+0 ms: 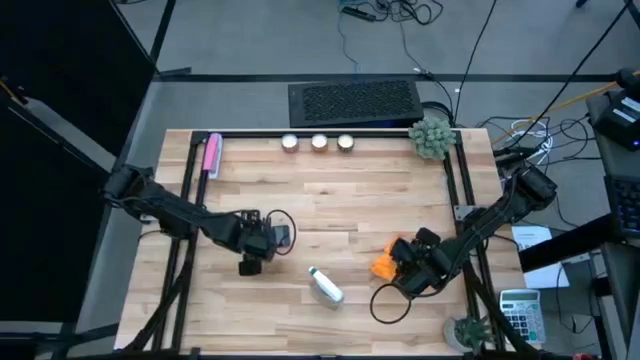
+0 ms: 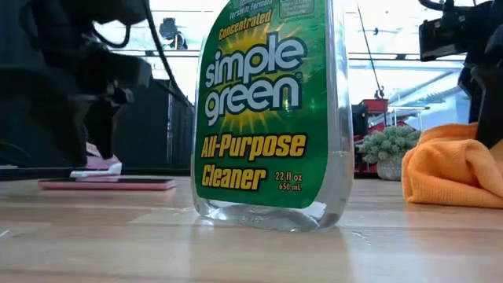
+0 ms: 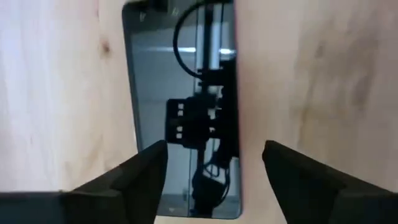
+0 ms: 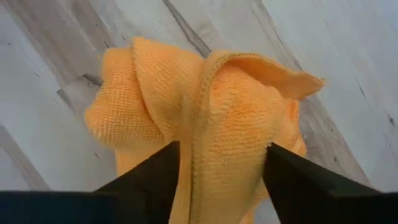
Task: Apply microfiber cloth
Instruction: Wipe the cellphone with a microfiber cloth, then return to Home Position
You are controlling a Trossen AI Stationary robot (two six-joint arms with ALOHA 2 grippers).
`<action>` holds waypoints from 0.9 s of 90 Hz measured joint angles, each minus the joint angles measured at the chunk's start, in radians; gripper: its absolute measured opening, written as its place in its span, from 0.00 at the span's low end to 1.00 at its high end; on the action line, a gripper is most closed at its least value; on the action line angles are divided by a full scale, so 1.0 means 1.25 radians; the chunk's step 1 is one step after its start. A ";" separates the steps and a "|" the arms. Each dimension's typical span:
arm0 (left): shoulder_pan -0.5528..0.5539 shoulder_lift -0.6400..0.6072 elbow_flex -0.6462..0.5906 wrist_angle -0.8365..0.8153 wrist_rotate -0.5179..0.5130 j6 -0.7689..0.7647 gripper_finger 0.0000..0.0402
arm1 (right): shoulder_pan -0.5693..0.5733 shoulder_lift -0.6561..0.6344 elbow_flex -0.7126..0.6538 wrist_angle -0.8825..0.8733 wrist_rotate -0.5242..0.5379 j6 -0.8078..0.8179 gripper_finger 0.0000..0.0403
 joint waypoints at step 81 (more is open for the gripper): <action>0.040 -0.286 0.012 0.000 -0.033 0.037 0.60 | -0.034 -0.060 0.083 0.013 0.017 -0.272 0.48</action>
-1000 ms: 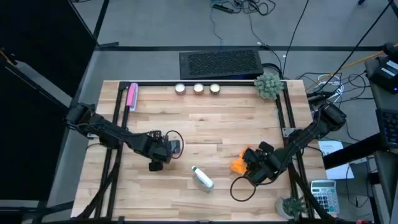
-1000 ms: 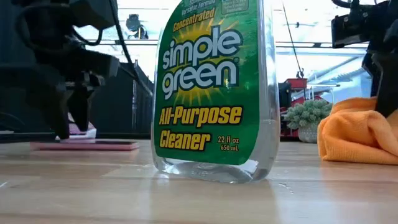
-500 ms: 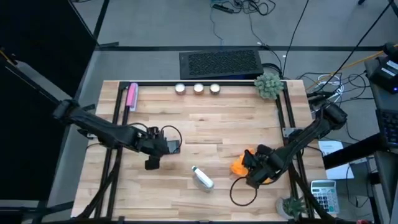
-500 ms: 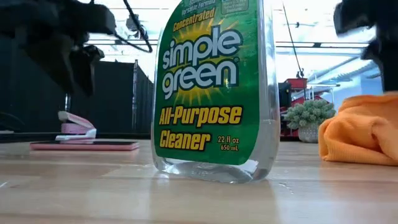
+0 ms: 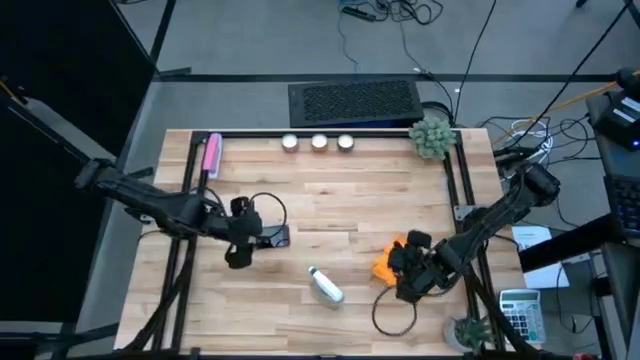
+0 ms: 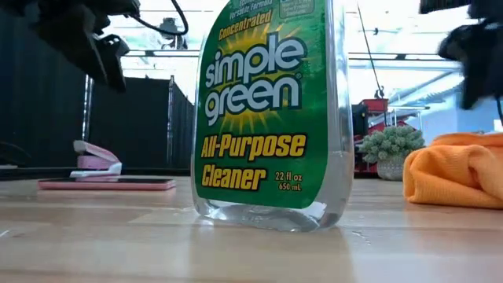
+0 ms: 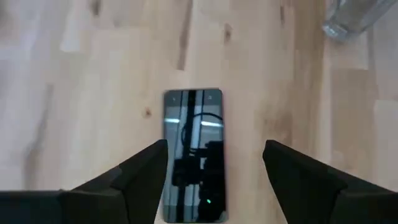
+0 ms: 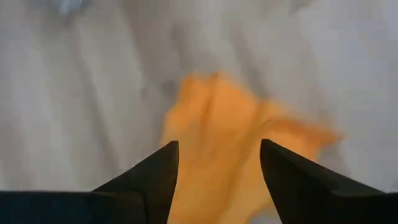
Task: Apply microfiber cloth
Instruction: Return to Home Position
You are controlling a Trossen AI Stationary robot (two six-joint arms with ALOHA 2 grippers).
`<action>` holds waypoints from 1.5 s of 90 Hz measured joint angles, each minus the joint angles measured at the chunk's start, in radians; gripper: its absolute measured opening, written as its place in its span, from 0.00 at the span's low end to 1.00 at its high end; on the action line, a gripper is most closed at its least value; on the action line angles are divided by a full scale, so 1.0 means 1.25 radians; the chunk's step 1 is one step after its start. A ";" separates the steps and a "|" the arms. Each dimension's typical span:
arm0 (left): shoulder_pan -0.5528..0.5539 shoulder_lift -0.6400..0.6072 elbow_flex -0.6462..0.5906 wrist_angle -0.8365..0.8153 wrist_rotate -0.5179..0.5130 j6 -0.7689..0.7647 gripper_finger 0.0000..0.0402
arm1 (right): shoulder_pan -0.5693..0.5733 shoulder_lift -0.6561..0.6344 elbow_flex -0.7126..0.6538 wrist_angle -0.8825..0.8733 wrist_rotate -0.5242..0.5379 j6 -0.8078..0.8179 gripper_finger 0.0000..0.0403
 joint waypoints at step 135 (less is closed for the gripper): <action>0.461 -0.092 -0.167 0.491 0.312 0.211 0.00 | -0.414 -0.790 -0.652 0.874 -0.091 -0.528 0.00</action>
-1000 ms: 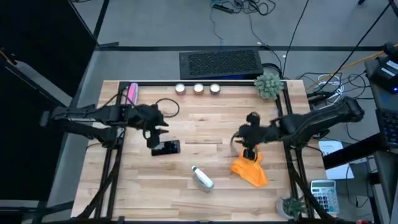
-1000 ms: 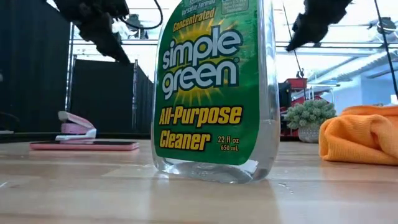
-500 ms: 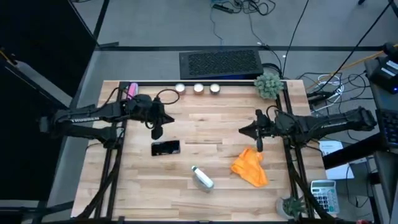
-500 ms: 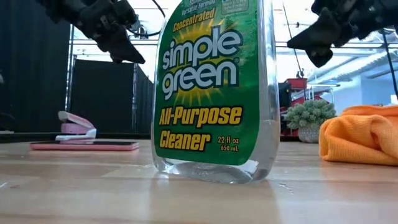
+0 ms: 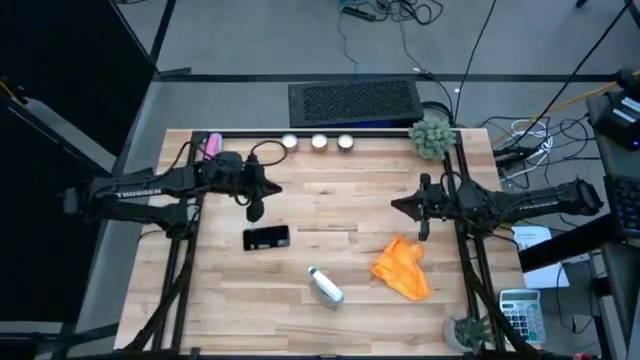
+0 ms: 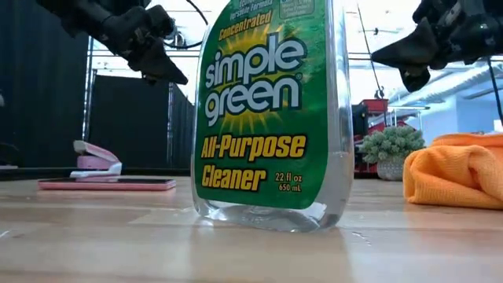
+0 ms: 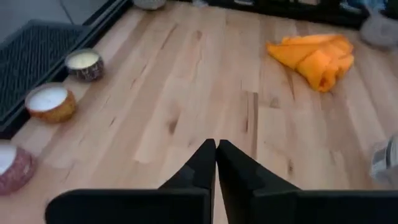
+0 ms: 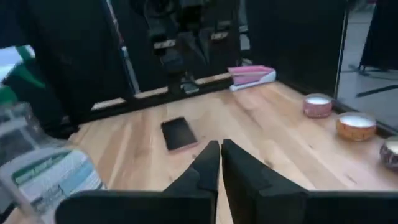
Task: Apply microfiber cloth
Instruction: Return to Home Position
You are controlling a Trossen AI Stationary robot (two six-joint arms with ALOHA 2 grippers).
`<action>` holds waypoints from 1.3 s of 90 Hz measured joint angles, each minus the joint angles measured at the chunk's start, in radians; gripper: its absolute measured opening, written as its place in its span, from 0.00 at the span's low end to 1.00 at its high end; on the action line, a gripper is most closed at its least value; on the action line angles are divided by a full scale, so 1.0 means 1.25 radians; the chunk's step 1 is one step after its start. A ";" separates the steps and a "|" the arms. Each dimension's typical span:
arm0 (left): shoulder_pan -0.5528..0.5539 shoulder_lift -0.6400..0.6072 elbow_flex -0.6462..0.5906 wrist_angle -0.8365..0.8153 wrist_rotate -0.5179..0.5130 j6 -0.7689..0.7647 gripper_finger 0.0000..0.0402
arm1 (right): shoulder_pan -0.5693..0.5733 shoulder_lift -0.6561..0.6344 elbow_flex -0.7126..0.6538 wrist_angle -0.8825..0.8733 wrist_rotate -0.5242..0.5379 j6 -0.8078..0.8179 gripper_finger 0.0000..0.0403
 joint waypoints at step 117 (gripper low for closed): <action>0.028 0.000 -0.005 0.197 0.125 0.069 0.00 | -0.049 -0.360 -0.166 -0.097 -0.051 -0.122 0.00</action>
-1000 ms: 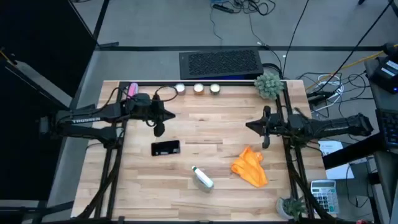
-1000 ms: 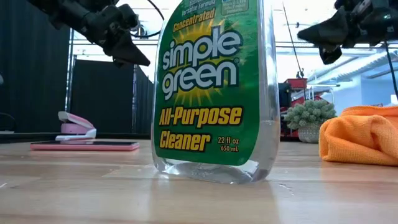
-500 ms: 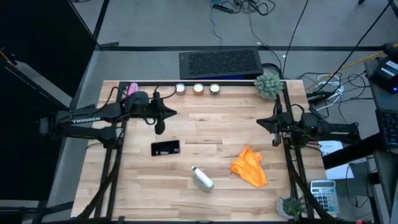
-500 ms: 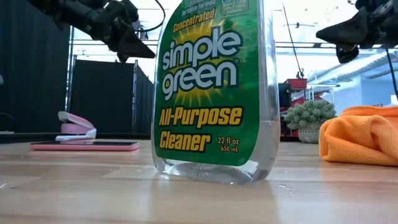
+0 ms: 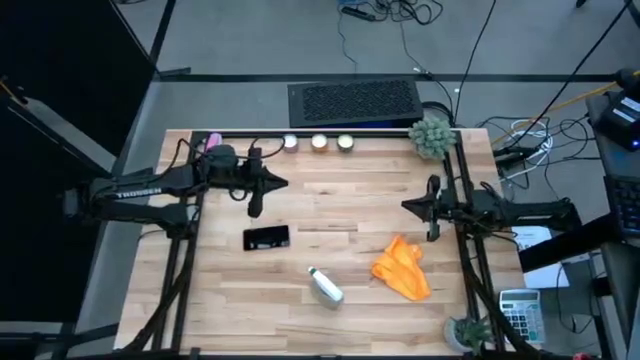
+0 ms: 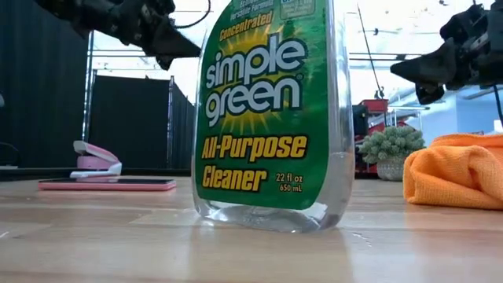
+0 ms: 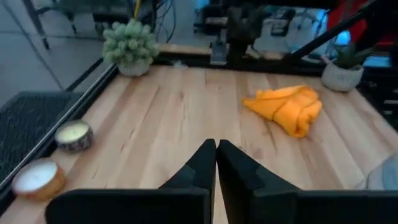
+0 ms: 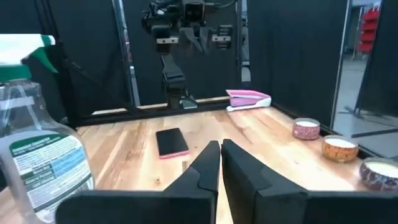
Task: Apply microfiber cloth
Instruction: Return to Home Position
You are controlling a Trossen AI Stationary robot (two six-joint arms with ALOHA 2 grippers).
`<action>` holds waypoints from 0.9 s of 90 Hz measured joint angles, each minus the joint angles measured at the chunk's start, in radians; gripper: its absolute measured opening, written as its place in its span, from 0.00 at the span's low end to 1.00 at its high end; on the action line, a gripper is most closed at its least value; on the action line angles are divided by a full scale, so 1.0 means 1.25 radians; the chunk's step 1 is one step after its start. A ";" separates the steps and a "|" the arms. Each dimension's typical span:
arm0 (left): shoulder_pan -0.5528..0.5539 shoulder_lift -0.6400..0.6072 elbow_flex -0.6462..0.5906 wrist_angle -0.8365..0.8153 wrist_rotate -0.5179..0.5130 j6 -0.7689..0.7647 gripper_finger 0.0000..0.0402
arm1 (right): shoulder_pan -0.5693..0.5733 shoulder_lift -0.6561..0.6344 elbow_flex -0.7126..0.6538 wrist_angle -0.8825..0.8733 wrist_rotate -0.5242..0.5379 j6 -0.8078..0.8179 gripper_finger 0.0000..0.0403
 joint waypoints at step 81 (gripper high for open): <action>-0.180 -0.693 -0.492 0.076 -0.187 -0.194 0.00 | 0.000 0.006 0.000 -0.003 -0.015 0.008 0.00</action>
